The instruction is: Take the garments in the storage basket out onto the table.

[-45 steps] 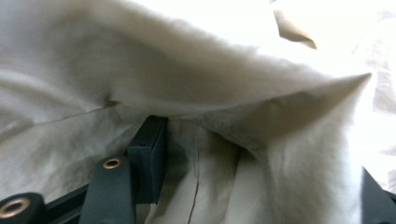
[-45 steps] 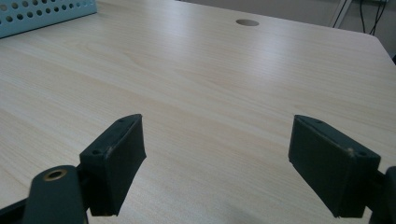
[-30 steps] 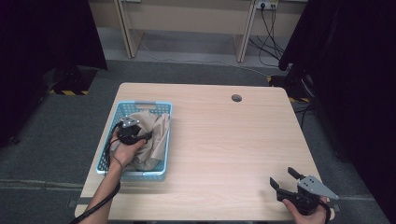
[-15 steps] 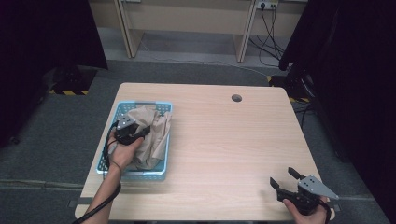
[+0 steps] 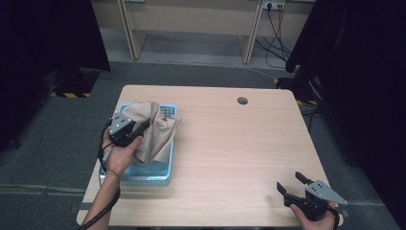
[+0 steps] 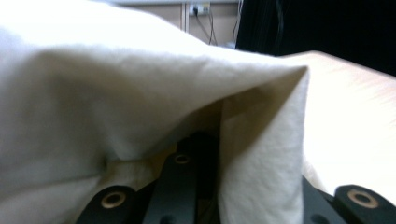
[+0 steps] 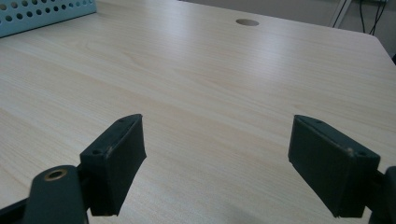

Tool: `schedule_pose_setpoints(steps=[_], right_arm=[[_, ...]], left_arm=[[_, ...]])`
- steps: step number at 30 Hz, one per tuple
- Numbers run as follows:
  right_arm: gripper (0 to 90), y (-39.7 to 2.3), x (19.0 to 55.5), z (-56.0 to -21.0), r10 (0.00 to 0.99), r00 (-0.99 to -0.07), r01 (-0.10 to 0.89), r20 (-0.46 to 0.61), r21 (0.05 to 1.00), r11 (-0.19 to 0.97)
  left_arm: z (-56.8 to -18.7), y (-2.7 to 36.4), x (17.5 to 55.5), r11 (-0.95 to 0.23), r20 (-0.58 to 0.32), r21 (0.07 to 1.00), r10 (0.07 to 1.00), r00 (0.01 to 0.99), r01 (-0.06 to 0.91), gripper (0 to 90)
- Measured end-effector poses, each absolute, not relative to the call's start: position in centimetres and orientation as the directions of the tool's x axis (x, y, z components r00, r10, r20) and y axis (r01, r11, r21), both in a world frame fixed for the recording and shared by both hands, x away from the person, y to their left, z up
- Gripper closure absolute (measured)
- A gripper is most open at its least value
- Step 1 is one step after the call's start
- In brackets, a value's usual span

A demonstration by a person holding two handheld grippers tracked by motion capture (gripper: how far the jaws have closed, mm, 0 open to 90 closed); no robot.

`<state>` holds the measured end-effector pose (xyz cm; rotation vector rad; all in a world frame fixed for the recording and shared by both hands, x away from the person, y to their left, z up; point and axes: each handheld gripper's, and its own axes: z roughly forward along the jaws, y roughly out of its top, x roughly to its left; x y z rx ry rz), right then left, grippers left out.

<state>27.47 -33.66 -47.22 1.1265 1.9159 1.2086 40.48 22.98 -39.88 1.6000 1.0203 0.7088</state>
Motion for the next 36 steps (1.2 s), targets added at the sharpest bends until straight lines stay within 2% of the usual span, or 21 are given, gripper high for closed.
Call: schedule_pose_setpoints(steps=[15,36], right_arm=[[19.5,-33.7,27.5,-47.2,0.889,-0.456,0.339,-0.047,0.914,0.222],[19.5,-33.7,27.5,-47.2,0.889,-0.455,0.339,-0.043,0.915,0.218]], left_arm=[[-35.0,23.5,39.1,0.006,-0.047,0.996,0.875,0.481,0.087,83.0],[-30.7,23.2,38.0,0.009,0.04,0.995,0.867,0.497,-0.095,82.8]])
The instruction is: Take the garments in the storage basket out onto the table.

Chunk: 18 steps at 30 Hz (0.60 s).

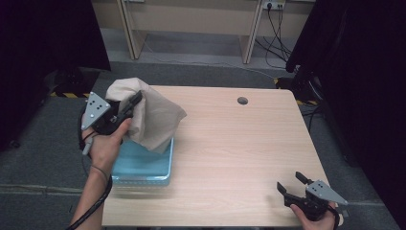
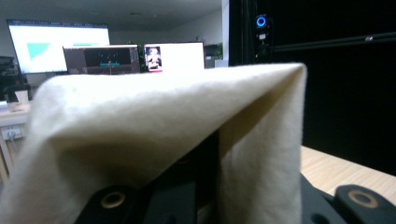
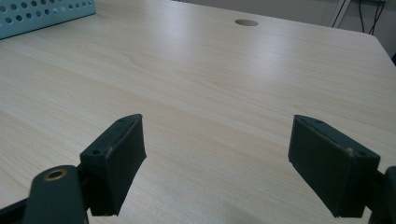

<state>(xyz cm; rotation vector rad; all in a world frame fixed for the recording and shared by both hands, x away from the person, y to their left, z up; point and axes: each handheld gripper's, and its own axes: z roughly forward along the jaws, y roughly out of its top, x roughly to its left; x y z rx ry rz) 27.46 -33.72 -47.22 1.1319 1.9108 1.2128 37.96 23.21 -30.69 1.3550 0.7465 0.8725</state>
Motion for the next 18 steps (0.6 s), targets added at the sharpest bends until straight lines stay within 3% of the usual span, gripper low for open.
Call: schedule_pose_setpoints(steps=[18], right_arm=[[19.5,-33.8,27.5,-47.2,0.89,-0.454,0.336,-0.046,0.916,0.219]], left_arm=[[-28.1,22.7,37.0,0.076,0.026,0.982,0.854,0.519,-0.174,82.5]])
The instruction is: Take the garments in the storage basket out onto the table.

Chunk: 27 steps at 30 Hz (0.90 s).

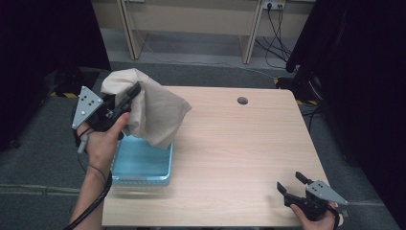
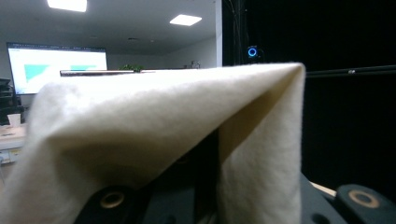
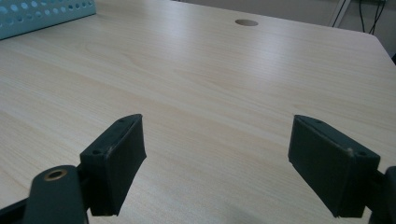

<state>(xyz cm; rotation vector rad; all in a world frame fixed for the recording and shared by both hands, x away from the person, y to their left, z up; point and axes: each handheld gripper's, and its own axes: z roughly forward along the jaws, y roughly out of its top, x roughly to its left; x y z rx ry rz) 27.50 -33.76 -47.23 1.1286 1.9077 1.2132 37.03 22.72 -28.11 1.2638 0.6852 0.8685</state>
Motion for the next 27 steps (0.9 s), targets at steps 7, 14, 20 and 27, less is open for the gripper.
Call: schedule_pose_setpoints(steps=[7,14,20,27], right_arm=[[19.5,-33.8,27.5,-47.2,0.889,-0.455,0.336,-0.046,0.916,0.219],[19.5,-33.8,27.5,-47.2,0.888,-0.456,0.333,-0.049,0.916,0.222],[19.5,-33.8,27.5,-47.2,0.889,-0.456,0.335,-0.048,0.916,0.221],[19.5,-33.8,27.5,-47.2,0.889,-0.455,0.335,-0.046,0.916,0.219]], left_arm=[[-27.2,22.3,36.6,0.11,0.014,0.974,0.842,0.539,-0.198,82.3],[-26.3,21.7,36.3,0.129,0.021,0.965,0.831,0.555,-0.229,82.3],[-25.9,21.1,36.1,0.143,0.014,0.963,0.822,0.569,-0.23,82.1],[-25.4,20.3,36.0,0.157,0.012,0.959,0.808,0.588,-0.235,82.0]])
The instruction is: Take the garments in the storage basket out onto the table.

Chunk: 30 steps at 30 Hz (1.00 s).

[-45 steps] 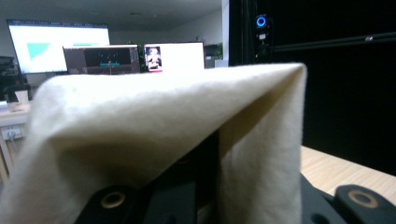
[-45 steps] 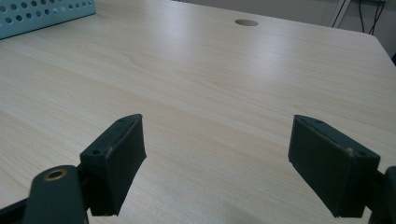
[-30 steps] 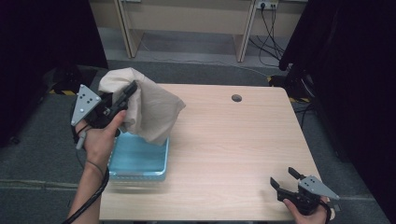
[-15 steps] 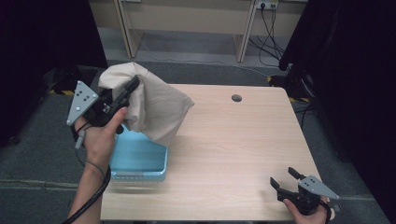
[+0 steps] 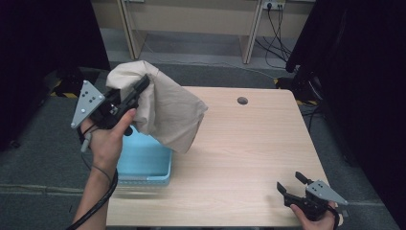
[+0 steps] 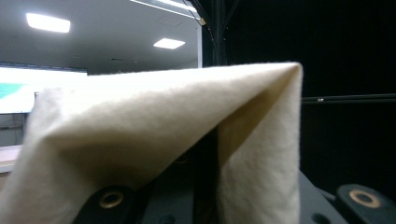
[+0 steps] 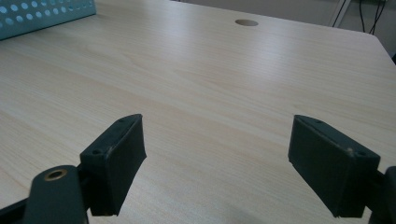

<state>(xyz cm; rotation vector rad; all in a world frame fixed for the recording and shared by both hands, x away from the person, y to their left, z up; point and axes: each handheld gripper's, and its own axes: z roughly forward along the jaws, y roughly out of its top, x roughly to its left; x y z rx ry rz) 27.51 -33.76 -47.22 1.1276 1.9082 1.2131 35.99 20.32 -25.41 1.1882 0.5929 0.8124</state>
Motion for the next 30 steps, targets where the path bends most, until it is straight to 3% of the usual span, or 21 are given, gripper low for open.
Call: schedule_pose_setpoints(steps=[30], right_arm=[[19.5,-33.8,27.5,-47.2,0.89,-0.455,0.334,-0.043,0.918,0.215]], left_arm=[[-24.7,17.0,36.0,0.184,0.012,0.954,0.764,0.646,-0.236,81.5]])
